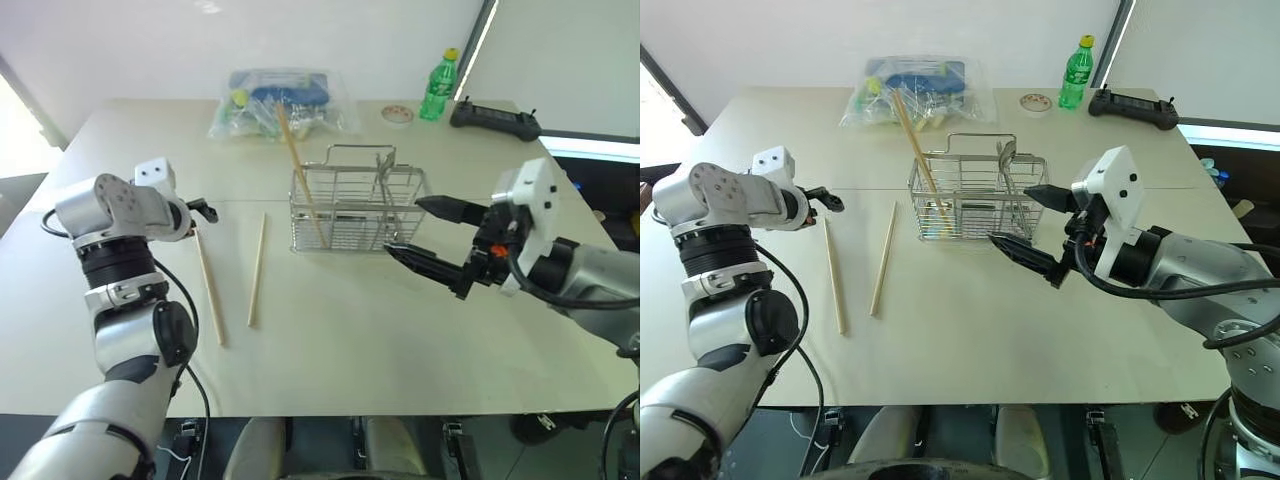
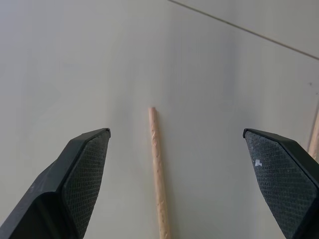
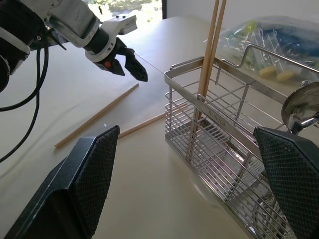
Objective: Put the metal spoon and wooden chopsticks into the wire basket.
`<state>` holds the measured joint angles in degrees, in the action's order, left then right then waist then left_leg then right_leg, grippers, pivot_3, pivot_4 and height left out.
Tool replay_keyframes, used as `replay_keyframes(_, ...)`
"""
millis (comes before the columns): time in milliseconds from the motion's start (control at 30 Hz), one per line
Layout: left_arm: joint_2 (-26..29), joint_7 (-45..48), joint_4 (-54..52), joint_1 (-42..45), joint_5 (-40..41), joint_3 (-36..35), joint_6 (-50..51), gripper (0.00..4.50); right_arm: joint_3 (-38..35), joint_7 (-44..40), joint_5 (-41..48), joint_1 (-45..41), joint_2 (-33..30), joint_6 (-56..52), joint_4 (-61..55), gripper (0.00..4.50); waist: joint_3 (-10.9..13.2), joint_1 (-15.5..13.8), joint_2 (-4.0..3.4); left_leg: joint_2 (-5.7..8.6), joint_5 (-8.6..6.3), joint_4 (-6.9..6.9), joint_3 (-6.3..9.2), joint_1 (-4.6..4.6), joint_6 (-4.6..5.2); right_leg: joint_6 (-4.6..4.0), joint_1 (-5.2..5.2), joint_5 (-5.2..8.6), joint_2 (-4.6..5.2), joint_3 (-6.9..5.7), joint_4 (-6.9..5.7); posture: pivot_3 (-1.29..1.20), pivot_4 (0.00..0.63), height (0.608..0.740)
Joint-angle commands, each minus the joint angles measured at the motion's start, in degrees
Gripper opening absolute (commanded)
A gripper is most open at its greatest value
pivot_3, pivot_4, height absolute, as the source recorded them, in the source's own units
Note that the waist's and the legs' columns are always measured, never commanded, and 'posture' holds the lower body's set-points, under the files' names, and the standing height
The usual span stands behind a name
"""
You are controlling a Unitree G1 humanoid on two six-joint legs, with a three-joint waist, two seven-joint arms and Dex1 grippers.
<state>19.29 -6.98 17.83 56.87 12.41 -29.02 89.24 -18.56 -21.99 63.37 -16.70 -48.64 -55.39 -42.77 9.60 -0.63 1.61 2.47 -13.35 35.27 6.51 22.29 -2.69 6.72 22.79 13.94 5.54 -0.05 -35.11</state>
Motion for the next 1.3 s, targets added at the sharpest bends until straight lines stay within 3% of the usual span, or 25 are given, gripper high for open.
replay_keyframes(33,0.0,0.2,1.1,1.0,-1.2,0.9,-0.1,4.50,-0.4,0.5,0.5,0.5,-0.1,1.7,-2.2,4.43,0.0,0.0,0.00,0.00,0.00,0.00,0.00,0.00,0.00,0.00,0.00,0.00,0.00,0.00,0.00,0.00,0.150,0.721)
replay_keyframes(433,-1.4,-1.0,14.9,3.9,-3.4,0.0,-5.0,4.50,-0.4,2.2,1.5,1.8,-0.3,2.6,-2.6,4.43,-0.1,-0.1,-0.13,0.01,0.00,0.00,0.00,-0.06,-0.01,0.00,-0.06,0.00,0.01,0.00,0.00,0.00,0.150,0.721)
replay_keyframes(533,-1.9,-2.3,16.4,4.7,-3.4,-1.9,-6.2,3.63,-0.6,2.6,1.9,2.1,-0.6,2.6,-2.7,4.50,-0.1,-0.1,-0.14,0.01,0.00,0.00,0.00,-0.24,-0.01,0.01,-0.21,0.00,0.02,0.00,0.00,0.00,0.150,0.721)
replay_keyframes(767,-1.4,-4.6,20.3,7.1,-3.6,-4.5,-8.0,0.02,-1.3,3.0,2.0,2.6,-0.9,2.8,-2.5,4.50,-0.1,-0.4,-0.14,0.05,0.02,0.03,0.01,-0.27,-0.05,0.21,-0.35,0.11,0.11,-0.06,0.02,0.00,0.150,0.721)
replay_keyframes(1067,-1.7,-5.8,20.8,9.0,-2.8,-7.2,-8.4,0.02,-1.2,2.5,1.3,2.8,-1.0,3.1,-1.6,4.50,-0.1,-0.2,-0.13,0.08,0.02,0.00,0.01,-0.21,-0.05,0.16,-0.28,0.06,0.13,-0.06,0.04,0.00,0.150,0.721)
replay_keyframes(1167,-2.0,-6.4,20.3,11.1,0.1,-12.3,-14.8,0.02,-1.2,2.2,1.1,3.1,-1.0,3.1,-1.5,4.50,-0.1,-0.2,-0.07,0.07,0.02,0.01,0.03,-0.17,-0.05,0.22,-0.26,0.09,0.13,-0.07,0.04,0.00,0.150,0.721)
replay_keyframes(1300,0.4,0.8,18.1,12.8,4.2,-11.4,-25.7,0.02,-1.2,2.2,1.2,3.2,-1.2,3.0,-1.4,4.50,0.0,0.0,0.01,0.05,0.04,0.00,0.02,0.08,-0.09,0.11,-0.01,0.02,0.12,-0.08,0.05,0.00,0.150,0.721)
